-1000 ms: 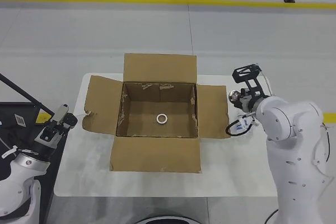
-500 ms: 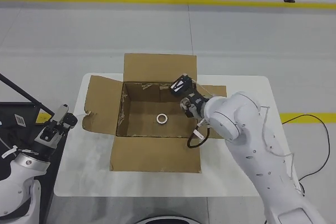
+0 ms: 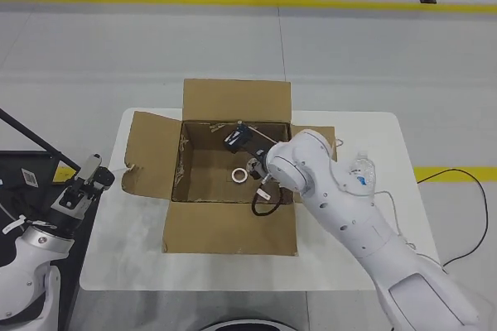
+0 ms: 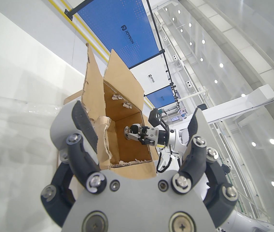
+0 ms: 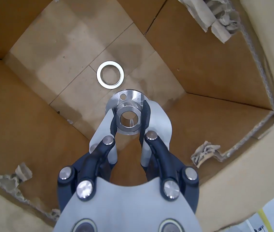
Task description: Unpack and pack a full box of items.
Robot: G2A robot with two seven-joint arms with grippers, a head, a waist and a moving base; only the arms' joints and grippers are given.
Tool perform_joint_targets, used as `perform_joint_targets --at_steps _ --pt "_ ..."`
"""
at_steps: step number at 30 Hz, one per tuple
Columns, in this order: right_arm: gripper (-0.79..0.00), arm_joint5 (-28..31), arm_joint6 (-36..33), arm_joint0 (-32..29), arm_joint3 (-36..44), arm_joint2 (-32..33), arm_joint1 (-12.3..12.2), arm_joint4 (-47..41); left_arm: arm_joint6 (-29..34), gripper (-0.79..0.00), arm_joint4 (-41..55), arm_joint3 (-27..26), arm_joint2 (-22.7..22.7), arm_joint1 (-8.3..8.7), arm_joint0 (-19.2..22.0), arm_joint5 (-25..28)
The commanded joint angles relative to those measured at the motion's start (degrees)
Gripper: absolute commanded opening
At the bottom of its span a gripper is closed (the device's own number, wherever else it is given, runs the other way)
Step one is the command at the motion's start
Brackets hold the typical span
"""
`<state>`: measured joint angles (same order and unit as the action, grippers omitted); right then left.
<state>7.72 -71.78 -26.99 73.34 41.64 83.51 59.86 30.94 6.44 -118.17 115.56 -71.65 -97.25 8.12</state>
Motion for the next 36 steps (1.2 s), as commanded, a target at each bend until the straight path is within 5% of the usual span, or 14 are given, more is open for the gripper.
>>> perform_joint_targets --at_steps 1,17,24,36 --pt "-0.785 0.1 0.8 0.8 -3.0 -1.1 0.7 -0.6 0.0 0.0 0.0 0.0 0.0 0.0 0.0 0.0" --pt "-0.785 -3.5 6.8 6.1 -20.5 -7.0 6.0 -0.5 0.0 0.0 0.0 0.0 0.0 0.0 0.0 0.0" --pt "-0.542 -3.0 7.9 7.3 -23.8 -6.6 7.1 -1.0 0.0 0.0 0.0 0.0 0.0 0.0 0.0 0.0" --pt "-0.425 -2.3 6.0 4.9 -15.4 -2.0 5.1 2.4 0.0 0.0 0.0 0.0 0.0 0.0 0.0 0.0"
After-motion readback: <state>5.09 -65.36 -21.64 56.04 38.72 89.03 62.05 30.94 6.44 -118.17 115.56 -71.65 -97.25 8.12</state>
